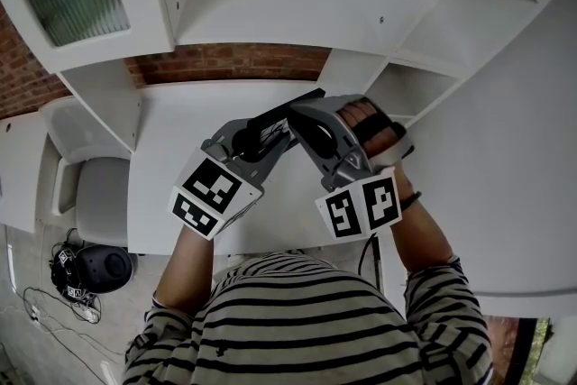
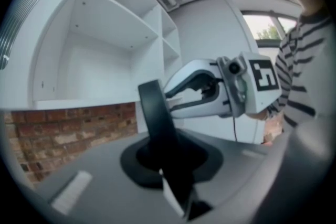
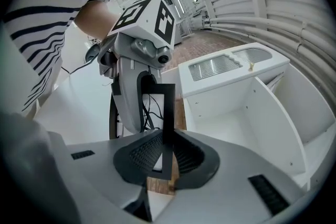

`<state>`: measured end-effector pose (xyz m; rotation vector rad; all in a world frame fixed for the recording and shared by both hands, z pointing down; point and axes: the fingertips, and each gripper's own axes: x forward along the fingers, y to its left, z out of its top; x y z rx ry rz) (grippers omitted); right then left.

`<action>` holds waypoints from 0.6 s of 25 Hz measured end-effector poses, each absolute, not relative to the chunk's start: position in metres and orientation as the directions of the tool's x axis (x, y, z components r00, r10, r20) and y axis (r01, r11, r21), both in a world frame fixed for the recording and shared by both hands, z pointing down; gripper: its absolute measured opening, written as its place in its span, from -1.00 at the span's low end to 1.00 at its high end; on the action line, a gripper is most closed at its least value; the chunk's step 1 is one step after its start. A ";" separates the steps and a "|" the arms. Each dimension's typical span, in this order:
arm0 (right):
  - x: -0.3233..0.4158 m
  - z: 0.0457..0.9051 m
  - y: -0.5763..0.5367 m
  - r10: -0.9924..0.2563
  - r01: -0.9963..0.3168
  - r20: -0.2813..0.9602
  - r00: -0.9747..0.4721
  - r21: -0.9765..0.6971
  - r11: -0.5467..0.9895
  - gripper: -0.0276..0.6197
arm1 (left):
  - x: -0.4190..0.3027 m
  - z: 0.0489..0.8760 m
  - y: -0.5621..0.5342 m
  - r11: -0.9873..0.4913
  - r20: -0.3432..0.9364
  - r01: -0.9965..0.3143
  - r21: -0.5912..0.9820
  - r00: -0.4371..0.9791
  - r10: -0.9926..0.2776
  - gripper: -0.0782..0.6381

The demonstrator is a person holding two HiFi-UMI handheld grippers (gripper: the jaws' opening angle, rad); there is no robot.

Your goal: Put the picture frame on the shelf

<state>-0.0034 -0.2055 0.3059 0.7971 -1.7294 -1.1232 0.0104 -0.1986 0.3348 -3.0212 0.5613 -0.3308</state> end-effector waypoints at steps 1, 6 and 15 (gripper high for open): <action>-0.004 0.305 -0.205 -0.861 -0.042 0.328 -0.388 0.927 0.372 -0.73 | 0.010 0.334 -0.199 -0.932 0.190 -0.351 -0.088 0.913 -0.362 -0.64; -0.006 0.297 -0.204 -0.873 -0.032 0.308 -0.377 0.938 0.345 -0.73 | 0.008 0.326 -0.200 -0.925 0.138 -0.365 -0.105 0.916 -0.376 -0.64; -0.013 0.278 -0.203 -0.886 -0.009 0.278 -0.371 0.953 0.302 -0.73 | -0.003 0.299 -0.205 -0.919 0.005 -0.389 -0.070 0.921 -0.390 -0.38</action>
